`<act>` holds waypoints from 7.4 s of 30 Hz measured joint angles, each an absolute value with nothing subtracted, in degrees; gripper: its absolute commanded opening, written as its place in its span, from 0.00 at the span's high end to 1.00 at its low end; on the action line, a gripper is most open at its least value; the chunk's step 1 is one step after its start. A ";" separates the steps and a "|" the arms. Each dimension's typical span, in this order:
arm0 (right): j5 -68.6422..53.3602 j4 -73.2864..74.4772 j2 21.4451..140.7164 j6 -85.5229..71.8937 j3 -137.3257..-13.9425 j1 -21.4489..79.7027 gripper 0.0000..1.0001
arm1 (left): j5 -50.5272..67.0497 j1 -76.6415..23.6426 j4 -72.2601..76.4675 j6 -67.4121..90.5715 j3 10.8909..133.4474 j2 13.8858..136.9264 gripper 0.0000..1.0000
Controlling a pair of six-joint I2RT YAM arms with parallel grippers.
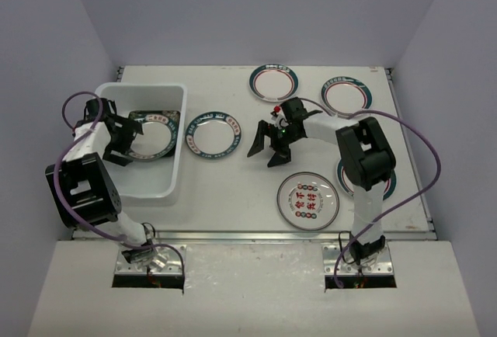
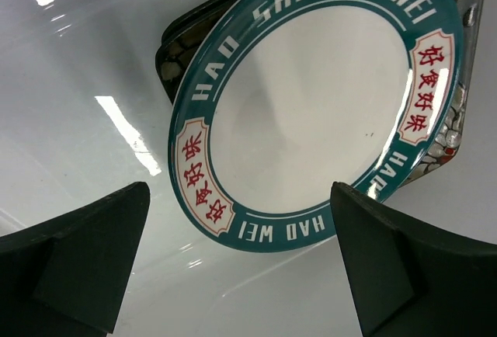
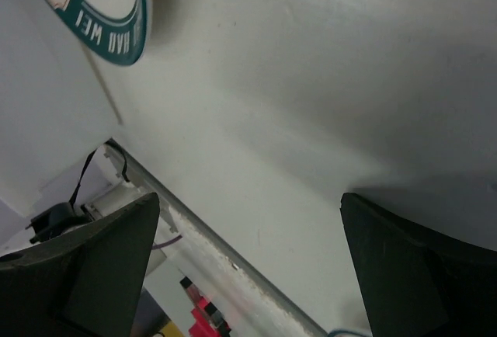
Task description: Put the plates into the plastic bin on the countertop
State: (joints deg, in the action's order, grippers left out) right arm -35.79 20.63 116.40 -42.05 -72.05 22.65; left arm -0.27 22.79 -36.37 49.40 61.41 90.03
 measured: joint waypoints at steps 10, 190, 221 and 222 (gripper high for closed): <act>-34.93 7.79 124.59 -53.79 -78.36 24.85 0.06 | 4.52 22.78 -42.84 45.06 66.02 80.20 0.00; -13.29 41.58 59.89 -36.23 -69.86 5.69 0.01 | 4.98 27.72 -35.79 43.19 64.22 78.83 0.91; -18.79 -10.54 115.73 -70.24 -64.14 9.26 0.01 | 13.11 7.70 -35.87 38.89 63.06 57.63 0.00; -18.61 -12.94 118.05 -73.96 -64.42 9.28 0.01 | 13.92 7.45 -35.32 39.32 61.20 56.62 0.00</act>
State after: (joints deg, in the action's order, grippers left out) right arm -18.61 -12.94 118.05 -73.96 -64.42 9.28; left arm 13.92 7.45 -35.32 39.32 61.20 56.62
